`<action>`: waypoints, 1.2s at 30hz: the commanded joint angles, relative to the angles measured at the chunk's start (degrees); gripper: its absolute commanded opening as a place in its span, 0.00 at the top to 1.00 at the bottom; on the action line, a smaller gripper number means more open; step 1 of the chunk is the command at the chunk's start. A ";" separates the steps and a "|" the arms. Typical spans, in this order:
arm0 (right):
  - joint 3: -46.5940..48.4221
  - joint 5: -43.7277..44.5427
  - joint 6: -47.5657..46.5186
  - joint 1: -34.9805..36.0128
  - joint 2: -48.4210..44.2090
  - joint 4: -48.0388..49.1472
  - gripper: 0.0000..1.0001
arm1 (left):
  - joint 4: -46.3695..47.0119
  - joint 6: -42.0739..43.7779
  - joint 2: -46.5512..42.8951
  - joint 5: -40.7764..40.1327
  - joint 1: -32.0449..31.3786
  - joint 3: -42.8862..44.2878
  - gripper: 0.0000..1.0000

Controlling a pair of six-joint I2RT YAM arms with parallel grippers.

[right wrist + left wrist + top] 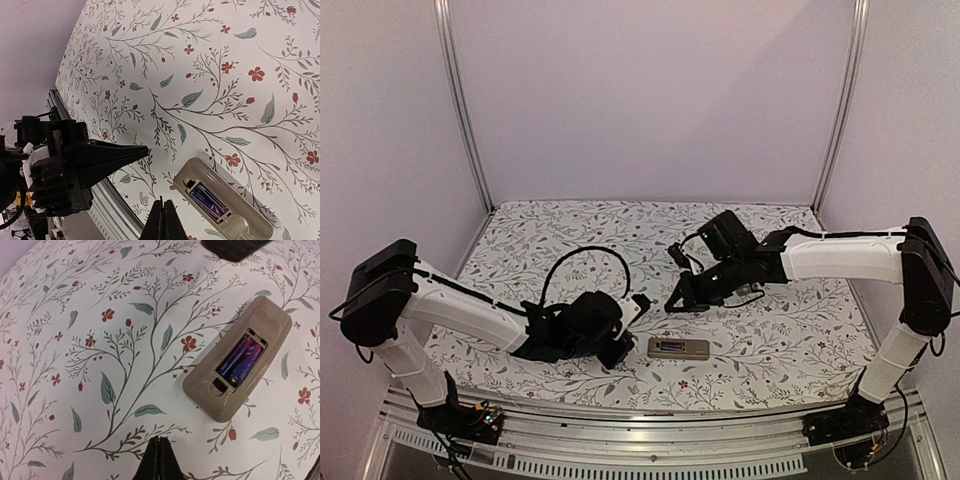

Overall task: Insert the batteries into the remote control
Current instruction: Pick up the battery cover at the center of the board.

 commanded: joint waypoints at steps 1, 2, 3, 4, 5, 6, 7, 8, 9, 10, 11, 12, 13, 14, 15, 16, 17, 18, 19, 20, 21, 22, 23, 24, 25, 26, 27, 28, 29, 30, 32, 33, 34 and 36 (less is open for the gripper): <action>0.20 3.58 -1.20 -2.46 -1.03 -3.57 0.99 | 1.58 0.56 -0.24 -0.46 0.85 -0.77 1.00; 0.43 4.58 -1.63 -4.29 -1.62 -4.94 0.94 | 1.58 0.58 -0.43 -0.47 0.89 -0.77 1.00; 0.69 6.48 -2.30 -5.80 -2.41 -6.23 0.90 | 1.66 0.67 -0.60 -0.75 0.90 -0.84 1.00; 1.16 8.22 -3.04 -7.39 -2.97 -7.60 0.82 | 1.85 0.66 -0.89 -0.90 0.92 -1.04 1.00; 1.56 10.13 -4.62 -9.23 -3.64 -9.09 0.73 | 2.09 0.59 -1.31 -1.09 1.00 -1.29 1.00; 1.96 11.49 -5.75 -11.05 -4.16 -10.50 0.63 | 2.55 0.53 -1.74 -1.18 1.08 -1.56 0.97; 2.42 13.08 -7.29 -13.20 -4.58 -12.24 0.49 | 3.17 0.44 -2.33 -1.34 1.26 -1.89 0.93; 3.02 15.14 -9.15 -15.24 -4.67 -13.97 0.41 | 3.62 0.32 -2.94 -1.53 1.41 -2.21 0.80; 3.76 18.02 -10.26 -17.16 -4.68 -15.53 0.38 | 4.13 0.15 -3.55 -2.03 1.51 -2.57 0.67; 4.21 21.70 -11.58 -19.08 -4.68 -17.00 0.36 | 4.66 -0.02 -4.21 -2.52 1.59 -2.94 0.57; 4.47 25.18 -12.34 -20.60 -4.68 -17.85 0.35 | 5.19 0.07 -4.80 -3.01 1.60 -3.45 0.49; 4.51 27.47 -13.82 -22.38 -4.62 -18.15 0.34 | 5.65 0.17 -5.48 -3.43 1.62 -3.91 0.42; 4.66 27.92 -15.09 -24.08 -4.53 -18.23 0.34 | 6.02 0.33 -6.08 -3.82 1.65 -4.26 0.37; 5.00 27.93 -15.92 -25.51 -3.97 -18.44 0.34 | 6.40 0.43 -6.57 -4.13 1.76 -4.53 0.33; 5.53 28.08 -16.89 -26.82 -3.01 -18.72 0.34 | 6.65 0.49 -7.03 -4.30 1.89 -4.77 0.30; 6.09 28.33 -17.43 -27.75 -2.09 -18.98 0.36 | 7.01 0.53 -7.39 -4.48 2.08 -5.05 0.27; 6.75 28.45 -18.00 -28.52 -0.25 -19.18 0.39 | 7.27 0.55 -7.57 -4.53 2.12 -5.28 0.26; 7.43 28.13 -18.43 -29.16 0.93 -19.25 0.43 | 7.44 0.58 -7.68 -4.54 2.25 -5.40 0.25; 8.22 27.48 -18.87 -29.65 2.62 -19.40 0.48 | 7.45 0.60 -7.70 -4.62 2.34 -5.48 0.25; 9.04 26.63 -19.26 -29.77 3.74 -19.46 0.52 | 7.39 0.62 -7.70 -4.70 2.41 -5.63 0.25; 9.82 26.10 -19.60 -29.85 5.51 -19.67 0.54 | 7.29 0.49 -7.66 -4.82 2.37 -5.80 0.25; 10.66 25.75 -19.98 -29.77 6.85 -19.95 0.54 | 7.23 0.38 -7.80 -4.85 2.39 -5.89 0.25; 11.27 25.70 -20.09 -29.80 7.69 -20.17 0.55 | 7.27 0.25 -7.84 -4.93 2.34 -6.20 0.25; 11.69 25.70 -20.28 -29.87 8.94 -20.21 0.55 | 7.27 0.27 -7.94 -5.04 2.36 -6.38 0.25; 11.91 25.65 -20.32 -29.78 9.58 -20.21 0.55 | 7.36 0.18 -8.00 -5.05 2.37 -6.64 0.25; 12.16 25.65 -20.57 -29.80 10.40 -20.21 0.56 | 7.43 0.22 -8.05 -5.07 2.47 -6.78 0.25; 12.42 25.69 -20.80 -29.81 11.55 -20.36 0.58 | 7.43 0.33 -8.06 -4.99 2.48 -6.83 0.25; 12.69 25.70 -20.98 -29.83 12.21 -20.57 0.60 | 7.40 0.51 -7.98 -4.98 2.49 -6.83 0.25; 12.89 25.70 -21.15 -29.83 13.11 -20.75 0.62 | 7.39 0.67 -7.90 -4.98 2.52 -6.70 0.25; 12.99 25.81 -21.33 -29.84 13.67 -21.02 0.64 | 7.40 0.91 -7.82 -4.93 2.54 -6.61 0.25; 12.92 26.08 -21.47 -29.77 14.88 -21.48 0.68 | 7.37 1.10 -7.47 -4.85 2.60 -6.33 0.25; 12.68 25.77 -21.52 -29.75 15.13 -21.42 0.69 | 7.37 1.12 -7.31 -4.74 2.62 -6.19 0.25; 12.40 24.78 -21.62 -29.74 15.21 -21.19 0.71 | 7.38 1.12 -7.22 -4.60 2.67 -6.10 0.25; 11.64 22.82 -21.65 -29.75 15.10 -20.59 0.72 | 7.44 1.09 -6.74 -4.38 2.72 -5.84 0.25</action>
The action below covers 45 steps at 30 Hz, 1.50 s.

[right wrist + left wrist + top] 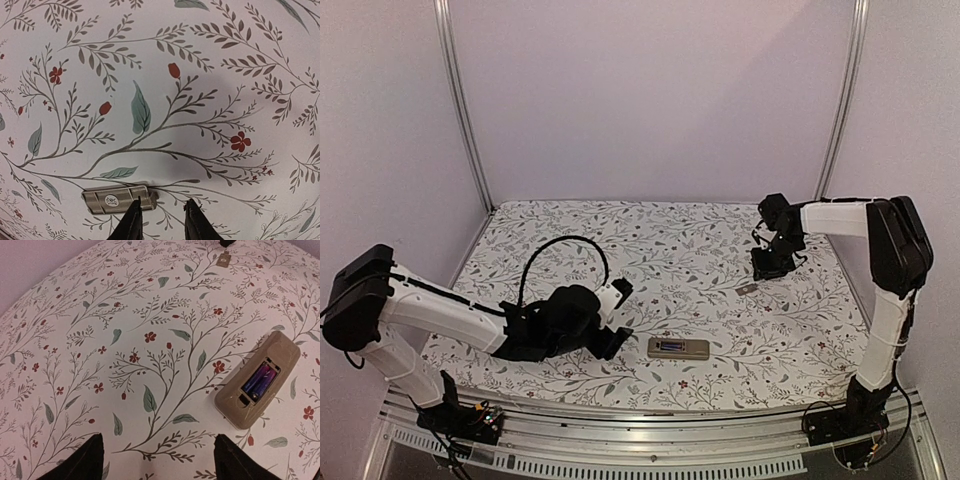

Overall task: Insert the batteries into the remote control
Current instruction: Pick up the battery cover at the center of the board.

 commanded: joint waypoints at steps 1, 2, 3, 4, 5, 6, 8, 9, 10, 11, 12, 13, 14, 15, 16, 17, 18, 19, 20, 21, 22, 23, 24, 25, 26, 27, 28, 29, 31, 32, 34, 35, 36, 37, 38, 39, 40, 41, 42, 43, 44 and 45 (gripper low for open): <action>-0.30 -3.07 -0.58 0.10 0.80 -0.04 0.72 | 0.66 0.55 0.68 0.19 0.87 0.35 0.25; -0.45 -3.28 -0.56 0.11 1.00 0.14 0.73 | 0.64 0.73 1.02 0.28 0.84 0.60 0.25; -0.48 -3.33 -0.60 0.15 1.26 0.22 0.74 | 0.60 0.87 1.20 0.31 0.85 0.74 0.25; -0.48 -3.43 -0.64 0.09 1.51 0.37 0.75 | 0.46 0.99 1.47 0.33 0.88 0.98 0.25; -0.48 -3.56 -0.64 0.10 2.02 0.48 0.76 | 0.37 1.13 1.52 0.31 0.83 1.16 0.25; -0.40 -3.72 -0.69 0.11 2.25 0.52 0.77 | 0.34 1.16 1.49 0.26 0.90 1.30 0.25; -0.44 -3.76 -0.72 0.29 2.67 0.53 0.78 | 0.22 1.26 1.42 0.09 0.88 1.33 0.25; -0.54 -3.63 -0.73 0.42 2.72 0.53 0.78 | 0.17 1.24 1.44 0.01 0.84 1.26 0.25; -0.61 -3.62 -0.78 0.48 2.73 0.53 0.78 | 0.17 1.19 1.40 -0.01 0.85 1.24 0.25; -0.65 -3.61 -0.82 0.64 2.80 0.61 0.78 | 0.09 1.08 1.44 -0.02 0.88 1.21 0.25; -0.64 -3.73 -0.89 0.79 2.98 0.62 0.78 | 0.11 1.06 1.49 -0.02 0.84 1.09 0.25; -0.59 -3.66 -0.99 0.94 3.27 0.62 0.79 | 0.16 1.06 1.55 0.03 0.86 1.11 0.25; -0.53 -3.51 -1.06 1.19 3.53 0.55 0.79 | 0.09 1.04 1.59 0.07 0.98 1.09 0.25; -0.49 -3.15 -1.15 1.29 4.08 0.41 0.80 | 0.06 1.04 1.61 0.07 0.97 1.08 0.25; -0.48 -2.76 -1.20 1.38 4.35 0.24 0.81 | 0.01 1.01 1.62 0.03 0.94 1.17 0.25; -0.60 -2.29 -1.18 1.40 4.67 0.11 0.82 | -0.05 1.03 1.61 -0.05 0.91 1.15 0.25; -0.72 -1.79 -1.04 1.41 4.80 0.02 0.84 | -0.08 1.06 1.55 -0.10 0.98 1.16 0.25; -0.76 -1.59 -0.94 1.43 4.87 -0.07 0.85 | -0.14 1.06 1.51 -0.17 0.94 1.15 0.25; -0.89 -1.55 -0.84 1.43 4.71 -0.08 0.86 | -0.10 1.07 1.37 -0.23 1.01 1.15 0.25; -0.92 -1.43 -0.76 1.43 4.61 -0.09 0.88 | -0.10 1.13 1.38 -0.20 1.01 1.08 0.25; -0.88 -1.42 -0.74 1.41 4.38 -0.09 0.88 | -0.10 1.15 1.50 -0.20 1.00 1.07 0.25; -0.87 -1.35 -0.73 1.44 4.29 -0.09 0.89 | -0.10 1.11 1.57 -0.13 1.01 1.06 0.24; -0.78 -1.32 -0.69 1.41 4.17 -0.10 0.91 | -0.10 1.14 1.61 -0.17 1.07 1.06 0.25; -0.75 -1.49 -0.65 1.42 4.14 -0.13 0.92 | -0.11 1.17 1.69 -0.19 1.06 1.19 0.25; -0.67 -1.61 -0.65 1.49 4.14 -0.23 0.94 | -0.18 1.14 1.71 -0.19 1.12 1.16 0.25; -0.61 -1.59 -0.72 1.49 4.14 -0.38 0.96 | -0.21 1.15 1.75 -0.24 1.08 1.15 0.25; -0.61 -1.66 -0.67 1.61 4.14 -0.50 0.96 | -0.19 1.15 1.65 -0.27 1.08 1.15 0.25; -0.64 -1.64 -0.65 1.73 3.94 -0.57 0.97 | -0.21 1.11 1.53 -0.28 1.15 1.10 0.25; -0.65 -1.57 -0.61 1.90 3.65 -0.61 0.97 | -0.16 1.13 1.49 -0.28 1.14 1.11 0.25; -0.55 -1.45 -0.63 1.97 3.49 -0.61 0.97 | -0.18 1.21 1.52 -0.32 1.11 1.09 0.25; -0.33 -1.47 -0.65 1.97 3.27 -0.68 0.99 | -0.18 1.28 1.59 -0.37 1.10 1.07 0.24; -0.18 -1.61 -0.71 1.95 3.26 -0.74 1.00 | -0.21 1.32 1.55 -0.37 1.14 1.06 0.24; 0.01 -1.79 -0.73 1.99 3.14 -0.85 1.00 | -0.19 1.39 1.44 -0.37 1.10 1.06 0.25; 0.23 -1.85 -0.69 2.06 3.01 -0.98 1.00 | -0.19 1.41 1.40 -0.37 1.14 1.06 0.24; 0.49 -1.85 -0.66 2.30 2.79 -1.16 1.00 | -0.23 1.38 1.29 -0.37 1.16 1.08 0.25; 0.75 -1.81 -0.71 2.51 2.29 -1.51 1.00 | -0.19 1.51 1.15 -0.30 1.12 1.07 0.25; 1.11 -1.70 -0.73 2.73 1.92 -1.84 1.00 | -0.12 1.63 1.05 -0.24 1.15 1.06 0.25; 1.44 -1.57 -0.73 3.10 1.38 -2.25 1.00 | 0.13 2.11 0.82 -0.08 1.13 1.06 0.25; 1.72 -1.49 -0.73 3.46 0.88 -2.61 1.00 | 0.78 2.68 0.52 0.23 1.11 0.99 0.25; 1.94 -1.44 -0.67 4.08 -0.07 -3.06 1.00 | 1.63 3.74 0.06 0.63 1.12 0.76 0.25; 2.02 -1.31 -0.56 4.75 -0.65 -3.45 1.00 | 2.82 5.19 -0.41 1.30 1.10 0.39 0.25; 2.02 -1.27 -0.40 5.50 -1.46 -3.77 1.00 | 4.32 7.84 -1.01 2.46 1.04 0.15 0.25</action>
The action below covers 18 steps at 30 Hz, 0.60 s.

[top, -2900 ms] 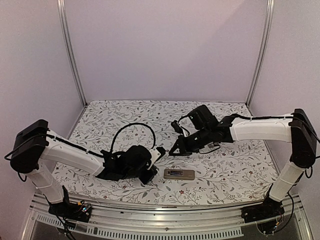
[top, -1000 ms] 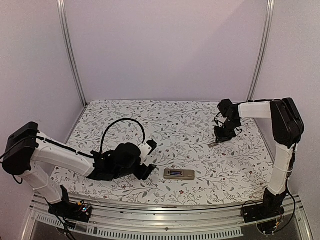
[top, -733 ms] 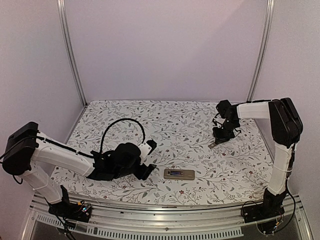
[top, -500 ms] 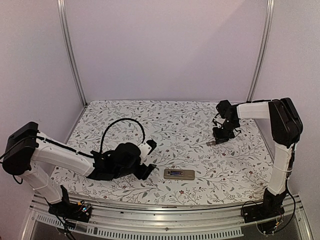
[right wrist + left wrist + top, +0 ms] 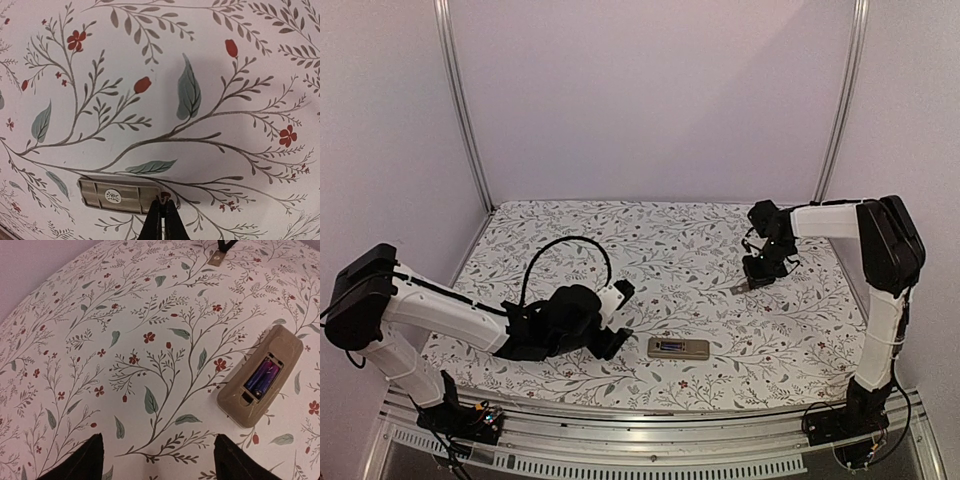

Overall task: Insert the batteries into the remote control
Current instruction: Pick up the battery cover at the center of the board.

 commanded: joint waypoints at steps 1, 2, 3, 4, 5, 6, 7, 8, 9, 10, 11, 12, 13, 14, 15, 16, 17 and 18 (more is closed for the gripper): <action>1.66 0.99 0.59 3.46 -5.17 -3.05 1.00 | 5.28 8.23 -2.36 3.55 0.56 -0.25 0.25; 1.58 1.08 1.04 4.19 -5.77 -3.30 1.00 | 6.65 10.82 -2.80 5.36 0.40 -0.16 0.24; 1.55 1.10 1.27 5.03 -6.63 -3.65 1.00 | 7.87 12.95 -3.10 6.56 0.16 0.12 0.23; 1.63 1.20 1.68 5.86 -7.33 -4.15 1.00 | 8.84 14.71 -3.23 7.78 0.08 0.60 0.23; 1.73 1.09 2.03 6.73 -8.38 -4.48 1.00 | 9.66 15.73 -3.27 9.41 0.00 1.25 0.22; 1.84 1.05 2.32 7.82 -9.26 -4.74 1.00 | 10.24 16.54 -3.11 11.22 0.01 2.01 0.21; 1.91 0.98 2.47 8.89 -9.96 -5.05 1.00 | 11.16 17.23 -2.80 12.70 0.00 2.54 0.20; 1.98 0.78 2.76 10.28 -11.01 -5.21 1.00 | 12.21 17.69 -2.26 13.82 -0.07 3.00 0.20; 2.17 0.30 2.92 11.74 -11.54 -5.57 1.00 | 13.36 18.18 -1.71 14.46 -0.03 3.39 0.19; 2.49 -0.19 3.08 13.63 -12.22 -5.88 1.00 | 14.84 18.65 -0.76 14.68 -0.08 3.60 0.19; 2.99 -0.88 3.38 15.16 -12.85 -6.35 1.00 | 16.65 19.22 -0.15 14.76 -0.02 3.94 0.19; 3.62 -1.55 3.70 16.69 -13.12 -6.73 1.00 | 17.70 19.66 0.39 14.83 -0.09 4.25 0.18; 4.37 -2.18 4.13 18.10 -13.45 -7.14 1.00 | 18.68 20.16 0.87 14.99 -0.08 4.55 0.18; 5.05 -2.54 4.51 19.63 -13.65 -7.41 1.00 | 19.51 20.73 1.31 15.17 -0.06 4.71 0.18; 5.69 -2.85 4.84 21.02 -13.99 -7.46 1.00 | 20.35 21.01 1.56 15.37 -0.06 4.77 0.18; 6.16 -3.30 5.23 22.38 -14.20 -7.46 1.00 | 21.52 21.30 1.71 15.66 -0.02 4.51 0.18; 6.62 -3.64 5.48 23.52 -14.38 -7.40 1.00 | 23.13 21.74 1.81 16.09 -0.04 3.85 0.18; 7.11 -4.24 5.96 24.43 -14.54 -7.37 1.00 | 25.13 22.33 1.77 16.53 -0.04 3.11 0.19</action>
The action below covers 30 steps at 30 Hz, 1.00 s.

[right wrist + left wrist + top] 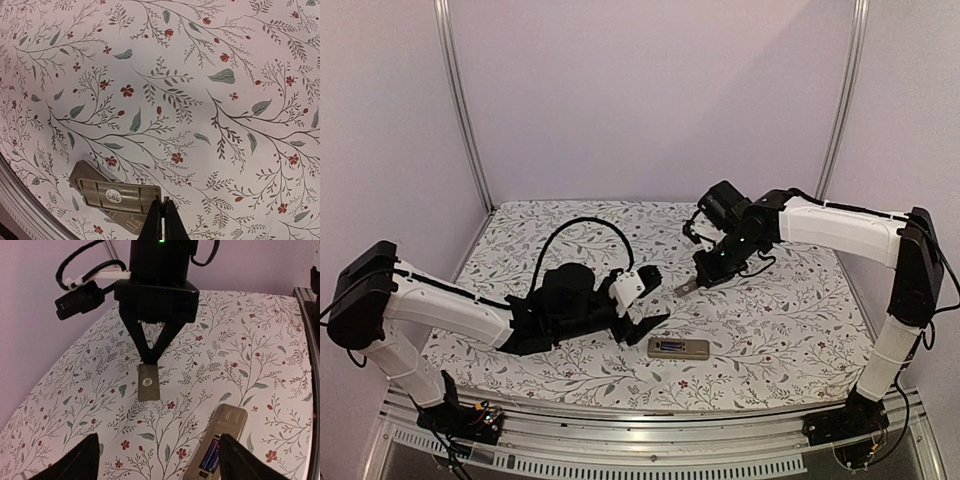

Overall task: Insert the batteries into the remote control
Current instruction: Pick up the battery cover at the center of the board, then pass from the right arm to the left

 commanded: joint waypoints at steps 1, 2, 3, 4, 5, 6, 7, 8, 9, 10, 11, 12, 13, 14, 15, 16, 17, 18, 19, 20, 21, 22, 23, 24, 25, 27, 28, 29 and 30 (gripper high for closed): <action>2.84 -3.10 2.59 4.51 -2.48 -1.57 1.00 | 9.21 3.82 1.04 3.43 0.04 -1.55 0.19; 3.36 -3.22 2.94 5.33 -2.57 -1.56 1.00 | 10.71 4.28 0.90 4.28 0.04 -2.32 0.19; 3.81 -3.13 3.28 6.13 -2.65 -1.58 1.00 | 11.96 4.73 0.85 4.81 -0.01 -2.96 0.20; 4.13 -3.11 3.48 6.81 -2.83 -1.52 1.00 | 12.68 5.03 0.86 4.93 0.02 -3.16 0.20; 4.47 -3.11 3.73 7.38 -2.89 -1.44 1.00 | 12.72 5.20 1.11 4.43 0.01 -3.00 0.21; 4.77 -3.29 3.79 7.88 -3.00 -1.46 1.00 | 12.38 5.35 1.51 3.72 -0.03 -2.48 0.21; 5.25 -3.47 3.94 8.22 -2.95 -1.40 1.00 | 11.43 5.44 2.10 3.04 -0.04 -1.64 0.23; 5.59 -3.61 4.07 8.58 -2.94 -1.42 1.00 | 10.23 5.56 2.77 2.68 0.00 -0.75 0.24; 5.89 -3.51 4.18 8.82 -3.01 -1.46 1.00 | 9.17 5.62 3.32 2.14 0.03 0.04 0.25; 6.16 -3.40 4.31 9.04 -3.09 -1.54 1.00 | 8.56 5.48 3.85 1.25 0.03 0.47 0.26; 6.30 -3.30 4.39 9.24 -3.24 -1.55 1.00 | 8.33 5.35 4.09 0.58 -0.03 0.64 0.27; 6.33 -3.33 4.51 9.42 -3.41 -1.41 1.00 | 8.41 5.33 4.00 -0.16 0.00 0.52 0.29; 6.34 -3.55 4.62 9.65 -3.67 -1.20 1.00 | 8.76 5.51 3.85 -0.66 0.02 0.34 0.32; 6.26 -3.81 4.68 9.77 -3.85 -1.05 1.00 | 9.06 5.71 3.71 -0.77 0.08 0.14 0.33; 6.25 -3.89 4.75 9.88 -4.11 -0.93 1.00 | 9.07 5.93 3.69 -0.92 0.21 0.21 0.34; 6.32 -3.69 4.85 10.01 -4.31 -0.78 1.00 | 8.93 6.01 3.86 -1.19 0.21 0.40 0.36; 6.33 -3.44 4.93 10.14 -4.41 -0.70 1.00 | 8.49 5.96 3.99 -1.41 0.17 0.78 0.37; 6.41 -3.26 4.94 10.20 -4.63 -0.67 1.00 | 8.12 5.80 4.15 -1.72 0.20 1.00 0.40; 6.42 -3.16 4.98 10.31 -4.73 -0.70 1.00 | 8.03 5.57 4.35 -2.07 0.22 1.15 0.42; 6.42 -3.11 5.00 10.26 -4.78 -0.74 1.00 | 8.02 5.39 4.60 -2.46 0.20 1.22 0.43; 6.42 -3.03 5.03 10.25 -4.85 -0.72 1.00 | 8.02 5.29 4.62 -2.86 0.20 1.28 0.44; 6.42 -3.02 5.04 10.36 -4.91 -0.70 1.00 | 7.94 5.23 4.92 -3.30 0.17 1.39 0.44; 6.42 -3.02 5.12 10.43 -4.88 -0.70 1.00 | 7.89 5.24 5.11 -3.87 0.22 1.48 0.45; 6.42 -2.94 5.06 10.46 -4.94 -0.69 1.00 | 7.78 5.30 5.24 -4.54 0.17 1.64 0.47; 6.42 -2.86 5.04 10.53 -4.96 -0.61 1.00 | 7.68 5.31 5.39 -5.17 0.20 1.82 0.49; 6.42 -2.67 5.12 10.56 -4.96 -0.64 1.00 | 7.46 5.39 5.50 -5.79 0.30 2.00 0.53; 6.42 -2.67 5.06 10.55 -5.03 -0.61 1.00 | 7.23 5.46 5.53 -5.89 0.35 2.09 0.56; 6.42 -2.67 5.04 10.52 -5.05 -0.52 1.00 | 7.08 5.50 5.73 -6.08 0.34 2.24 0.59; 6.42 -2.71 4.95 10.59 -5.05 -0.44 1.00 | 6.79 5.44 5.88 -6.42 0.35 2.40 0.60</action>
